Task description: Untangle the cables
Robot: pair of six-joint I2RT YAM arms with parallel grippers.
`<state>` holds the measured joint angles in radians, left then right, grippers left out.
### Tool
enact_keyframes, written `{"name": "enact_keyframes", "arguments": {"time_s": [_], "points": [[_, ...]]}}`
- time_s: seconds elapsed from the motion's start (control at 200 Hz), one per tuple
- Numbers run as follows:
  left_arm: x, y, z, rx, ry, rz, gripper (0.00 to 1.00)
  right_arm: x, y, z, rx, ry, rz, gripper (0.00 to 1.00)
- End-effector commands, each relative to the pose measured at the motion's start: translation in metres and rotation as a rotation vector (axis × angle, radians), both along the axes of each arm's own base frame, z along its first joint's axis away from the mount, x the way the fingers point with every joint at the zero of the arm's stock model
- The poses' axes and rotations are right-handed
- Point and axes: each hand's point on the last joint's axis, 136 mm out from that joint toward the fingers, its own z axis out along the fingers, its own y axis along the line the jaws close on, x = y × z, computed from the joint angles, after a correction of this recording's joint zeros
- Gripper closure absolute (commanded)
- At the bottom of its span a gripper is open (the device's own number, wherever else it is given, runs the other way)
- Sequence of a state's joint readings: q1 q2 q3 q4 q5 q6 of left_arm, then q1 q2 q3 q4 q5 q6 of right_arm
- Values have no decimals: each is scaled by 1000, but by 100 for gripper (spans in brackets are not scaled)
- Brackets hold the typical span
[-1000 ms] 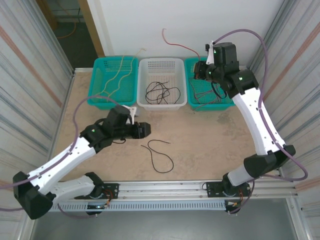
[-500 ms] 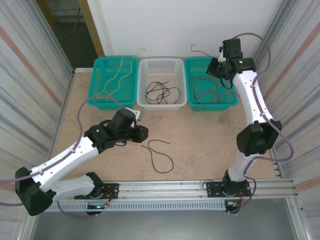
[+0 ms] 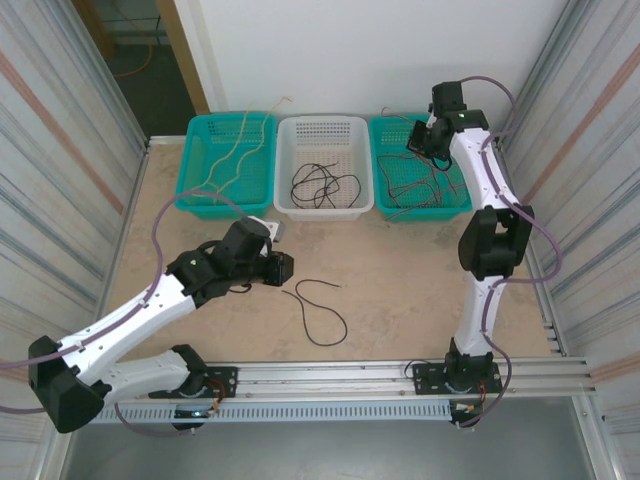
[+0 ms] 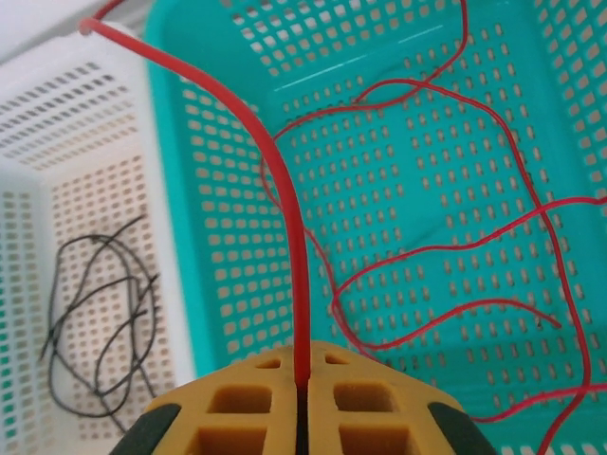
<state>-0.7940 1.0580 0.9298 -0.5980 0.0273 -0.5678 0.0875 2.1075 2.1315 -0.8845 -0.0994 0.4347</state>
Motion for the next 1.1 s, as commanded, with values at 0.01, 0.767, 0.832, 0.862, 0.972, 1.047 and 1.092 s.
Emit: {"name": "enact_keyframes", "arguments": {"time_s": [0.01, 0.767, 0.832, 0.862, 0.972, 1.047, 1.092], "points": [[-2, 3, -3, 26, -13, -9, 77, 4, -16, -18, -20, 64, -27, 79], [5, 9, -16, 56, -31, 30, 72, -177, 171, -10, 64, -22, 448, 41], [7, 15, -15, 69, -42, 55, 71, -211, 196, -36, 97, 41, 509, 43], [8, 18, -15, 75, -45, 69, 71, -224, 206, -46, 105, 65, 535, 43], [11, 29, -10, 64, -57, 117, 71, -266, 226, -86, 65, 179, 606, 46], [12, 36, -5, 36, -69, 153, 70, -278, 224, -113, -1, 260, 611, 49], [13, 40, -2, 19, -75, 174, 70, -282, 221, -127, -31, 301, 616, 51]]}}
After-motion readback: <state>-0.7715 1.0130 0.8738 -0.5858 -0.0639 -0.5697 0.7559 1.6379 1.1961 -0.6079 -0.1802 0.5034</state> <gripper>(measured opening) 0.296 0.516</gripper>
